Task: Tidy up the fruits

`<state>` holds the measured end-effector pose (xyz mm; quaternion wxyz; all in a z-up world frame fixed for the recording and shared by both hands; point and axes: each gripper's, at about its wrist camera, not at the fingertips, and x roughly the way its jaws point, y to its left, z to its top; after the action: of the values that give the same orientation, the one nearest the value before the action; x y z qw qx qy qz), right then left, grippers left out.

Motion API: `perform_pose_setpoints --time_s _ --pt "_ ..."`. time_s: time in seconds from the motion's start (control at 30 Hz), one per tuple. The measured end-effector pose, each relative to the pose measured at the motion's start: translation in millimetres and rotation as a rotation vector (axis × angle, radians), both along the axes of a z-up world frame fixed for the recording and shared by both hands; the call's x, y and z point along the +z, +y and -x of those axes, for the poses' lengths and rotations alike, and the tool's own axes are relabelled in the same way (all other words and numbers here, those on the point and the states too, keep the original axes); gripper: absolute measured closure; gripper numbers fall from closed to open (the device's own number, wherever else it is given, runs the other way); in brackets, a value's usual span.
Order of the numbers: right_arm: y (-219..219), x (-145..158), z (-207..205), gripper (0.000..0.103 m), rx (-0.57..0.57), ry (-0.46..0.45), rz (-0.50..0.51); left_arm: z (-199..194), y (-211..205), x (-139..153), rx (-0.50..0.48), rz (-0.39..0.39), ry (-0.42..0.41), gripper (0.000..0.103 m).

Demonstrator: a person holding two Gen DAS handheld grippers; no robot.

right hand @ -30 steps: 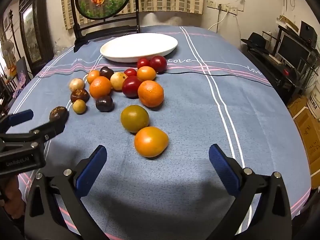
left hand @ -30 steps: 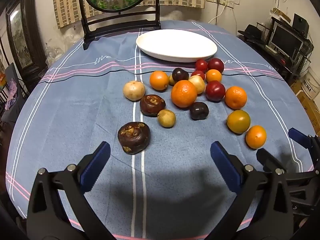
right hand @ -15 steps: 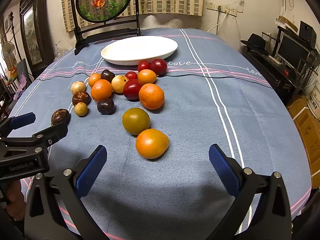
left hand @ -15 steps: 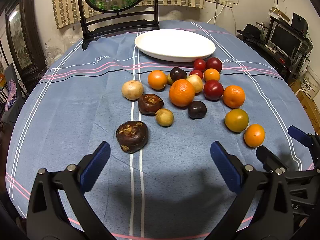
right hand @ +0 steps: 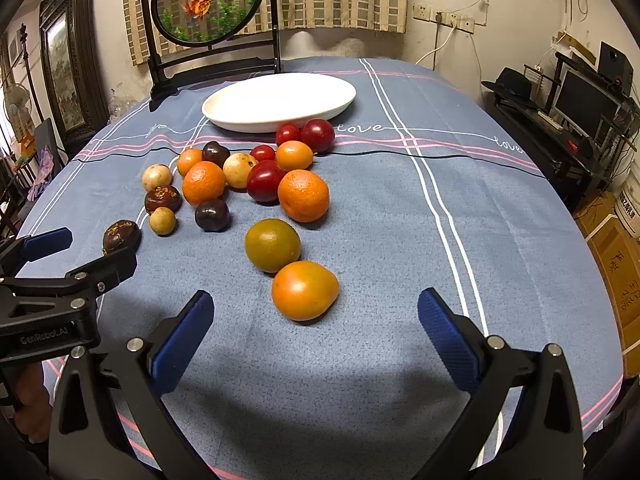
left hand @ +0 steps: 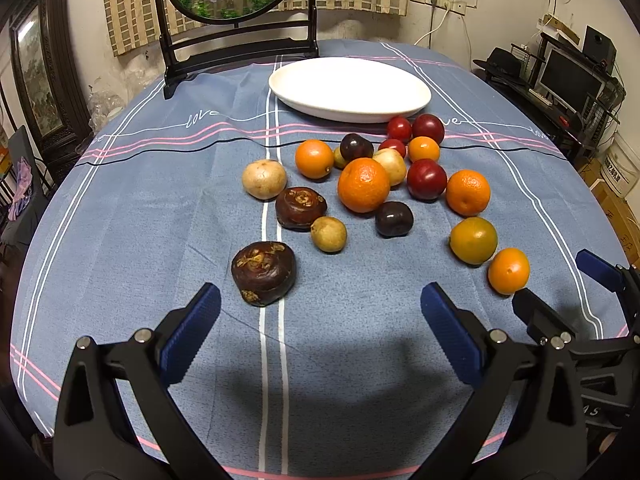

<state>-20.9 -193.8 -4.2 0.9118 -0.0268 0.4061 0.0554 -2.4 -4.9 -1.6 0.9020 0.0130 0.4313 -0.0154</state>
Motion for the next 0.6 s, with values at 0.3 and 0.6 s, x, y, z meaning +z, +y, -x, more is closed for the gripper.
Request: perform_pose_setpoints --time_s 0.3,0.6 --pt "-0.7 0.8 0.0 0.001 0.000 0.000 0.000 -0.2 1.0 0.6 -0.001 0.003 0.002 0.002" --pt "-1.0 1.3 -0.4 0.001 -0.002 0.000 0.000 -0.8 1.3 0.1 -0.002 0.003 0.005 0.002"
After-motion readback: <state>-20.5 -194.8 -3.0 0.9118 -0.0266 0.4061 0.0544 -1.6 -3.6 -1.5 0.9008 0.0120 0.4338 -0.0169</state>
